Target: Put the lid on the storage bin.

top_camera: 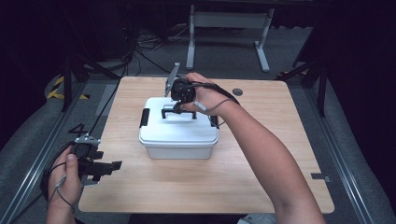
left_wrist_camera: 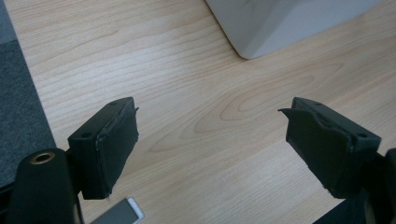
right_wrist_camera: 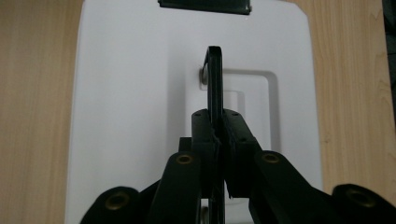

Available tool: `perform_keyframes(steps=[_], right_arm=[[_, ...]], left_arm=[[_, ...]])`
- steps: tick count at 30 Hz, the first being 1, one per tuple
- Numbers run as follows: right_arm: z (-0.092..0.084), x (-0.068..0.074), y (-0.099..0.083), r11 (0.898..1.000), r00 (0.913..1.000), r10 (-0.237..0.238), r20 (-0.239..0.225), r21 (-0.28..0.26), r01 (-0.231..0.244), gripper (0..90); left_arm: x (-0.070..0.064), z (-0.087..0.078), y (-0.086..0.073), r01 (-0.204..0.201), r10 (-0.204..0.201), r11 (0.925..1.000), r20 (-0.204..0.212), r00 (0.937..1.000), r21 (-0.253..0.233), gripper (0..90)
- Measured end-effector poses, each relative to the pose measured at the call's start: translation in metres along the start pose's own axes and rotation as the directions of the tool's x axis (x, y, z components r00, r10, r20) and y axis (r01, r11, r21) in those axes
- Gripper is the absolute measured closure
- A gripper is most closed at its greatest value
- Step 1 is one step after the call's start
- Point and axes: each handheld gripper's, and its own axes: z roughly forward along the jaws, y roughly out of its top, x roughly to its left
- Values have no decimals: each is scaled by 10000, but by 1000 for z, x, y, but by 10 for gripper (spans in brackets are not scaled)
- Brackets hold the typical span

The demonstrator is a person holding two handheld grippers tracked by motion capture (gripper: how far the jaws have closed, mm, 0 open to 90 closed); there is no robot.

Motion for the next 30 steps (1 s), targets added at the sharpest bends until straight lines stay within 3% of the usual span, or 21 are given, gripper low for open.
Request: perform_keyframes(steps=[10, 13, 16, 18, 20, 27, 30], right_arm=[[-1, 5, -6, 9995, 9997, 203, 152, -251, -199, 851], [-2, 6, -7, 9982, 9984, 499, 270, -334, -490, 828], [-5, 4, -12, 9892, 9894, 1320, 610, -728, -1275, 668], [-11, 3, -17, 9784, 9834, 1779, 363, -1137, -1728, 623], [-18, 3, -23, 9680, 9802, 1966, 239, -1641, -1901, 585], [-40, 8, -38, 9553, 9724, 2268, 548, -2066, -2112, 563], [-56, 12, -51, 9461, 9631, 2578, 777, -2226, -2353, 546]], left_arm=[[-1, 2, 1, -26, 25, 10000, 40, 10000, 71, 173], [-1, 3, 1, -70, 70, 9999, 38, 10000, 111, 173], [-2, 3, 2, -141, 141, 9998, 64, 9999, 114, 173], [-2, 4, 2, -115, 114, 9999, 66, 9999, 107, 173], [-2, 4, 2, -108, 107, 9999, 70, 9999, 127, 173], [-3, 7, 4, -161, 160, 9998, 71, 9998, 124, 173], [-5, 8, 4, -154, 152, 9997, 96, 9998, 193, 173]])
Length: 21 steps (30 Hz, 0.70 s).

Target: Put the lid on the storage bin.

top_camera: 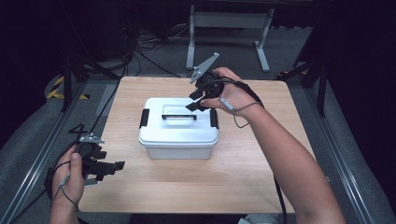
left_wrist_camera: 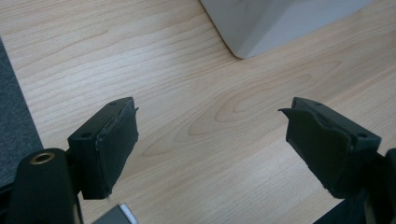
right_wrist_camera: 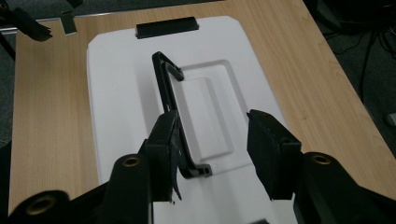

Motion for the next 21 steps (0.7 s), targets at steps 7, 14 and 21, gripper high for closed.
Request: perform_keyframes(steps=[7, 14, 21], right_arm=[[-26, -2, -18, 9993, 9979, 360, 540, -152, -352, 509], [-41, -3, -37, 9970, 9909, 772, 1104, -200, -754, 463], [-56, 1, -66, 9921, 9727, 1252, 1956, -166, -1244, 442]], left_arm=[[1, 1, 0, -23, 24, 10000, -16, 10000, 63, 173], [1, 1, 0, -3, 3, 10000, -39, 10000, 85, 173], [2, 1, -1, 60, -59, 9999, -122, 9999, 101, 173]])
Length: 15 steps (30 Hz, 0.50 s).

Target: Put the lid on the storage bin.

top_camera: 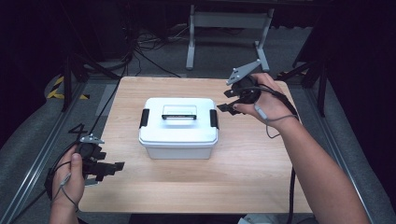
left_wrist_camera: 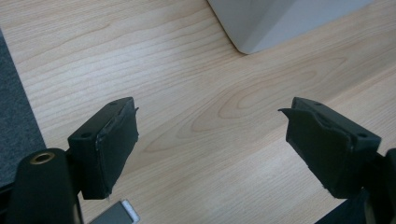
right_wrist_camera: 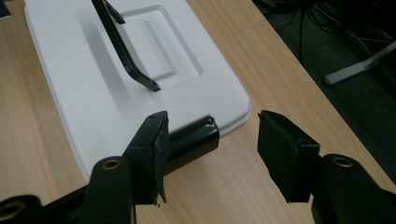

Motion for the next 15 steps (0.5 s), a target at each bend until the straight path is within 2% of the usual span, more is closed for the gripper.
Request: perform_keyframes(steps=[8, 12, 15], right_arm=[[-23, -9, -38, 9977, 9975, 631, 303, -248, -624, 427], [-28, -16, -52, 9958, 9944, 911, 544, -174, -902, 424], [-32, -19, -60, 9939, 9917, 1090, 681, -218, -1078, 423]], left_arm=[[2, 1, 5, 106, -108, 9998, -119, 9999, -150, 175], [6, 2, 8, 339, -346, 9992, -325, 9989, -190, 177], [7, 5, 9, 293, -300, 9994, -401, 9987, -180, 178]])
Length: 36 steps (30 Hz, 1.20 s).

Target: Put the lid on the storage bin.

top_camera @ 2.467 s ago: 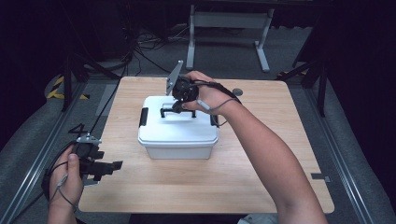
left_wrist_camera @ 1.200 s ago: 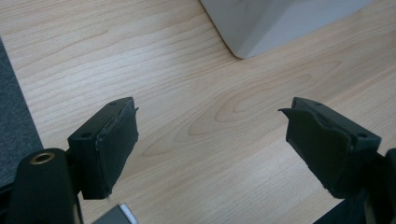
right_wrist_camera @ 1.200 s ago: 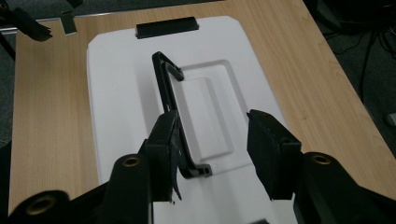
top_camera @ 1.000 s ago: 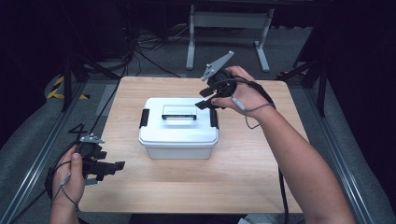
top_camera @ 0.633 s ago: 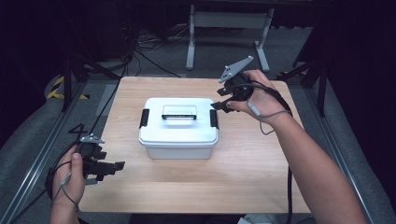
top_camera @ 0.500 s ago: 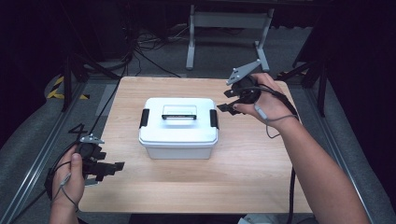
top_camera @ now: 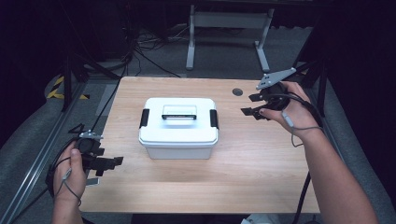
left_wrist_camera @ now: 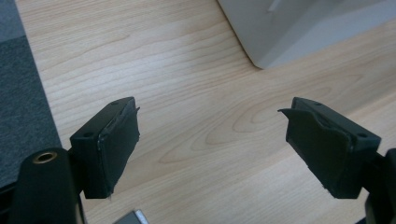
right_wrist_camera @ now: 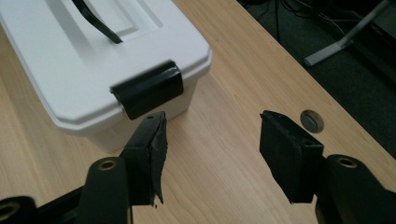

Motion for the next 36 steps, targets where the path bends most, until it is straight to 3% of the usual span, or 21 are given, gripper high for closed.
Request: perform_keyframes(steps=[5, 6, 11, 15, 20, 21, 24, 26, 27, 32, 36], right_arm=[[-16, -14, -30, 9987, 9978, 517, 421, -9, -517, 422], [-16, -14, -30, 9987, 9978, 517, 421, -9, -517, 422], [-26, -22, -63, 9954, 9942, 928, 541, -285, -914, 417], [-20, -19, -93, 9835, 9842, 1766, 141, -428, -1759, 433], [-17, -19, -111, 9788, 9787, 2032, 292, -310, -2023, 427], [-14, -17, -122, 9713, 9720, 2350, 69, -409, -2345, 428], [-8, -18, -130, 9753, 9754, 2206, 11, -95, -2206, 425], [-6, -17, -133, 9721, 9721, 2345, -2, -70, -2345, 424], [-1, -17, -140, 9720, 9722, 2341, 32, 198, -2341, 424], [4, -19, -147, 9676, 9680, 2507, 145, 272, -2510, 415], [16, -21, -153, 9678, 9686, 2472, 281, 427, -2482, 389]], left_arm=[[-2, 4, 3, -48, 50, 10000, -187, 9998, 69, 185], [-2, 4, 3, -48, 50, 10000, -187, 9998, 69, 184], [-1, 3, 3, -85, 81, 9999, -330, 9994, -130, 185], [-4, 2, 3, -101, 97, 9999, -327, 9994, -112, 184], [-6, 7, 4, -165, 166, 9999, -279, 9995, 17, 183], [-7, 9, 4, -149, 151, 9998, -239, 9996, 99, 183], [-7, 9, 5, -204, 206, 9997, -193, 9996, 92, 183], [-8, 9, 5, -202, 204, 9997, -149, 9997, 104, 183], [-8, 8, 5, -278, 278, 9996, -129, 9995, 32, 182], [-9, 11, 6, -286, 285, 9995, 72, 9996, 98, 176], [-10, 18, 9, -522, 506, 9980, 426, 9978, 369, 176]])
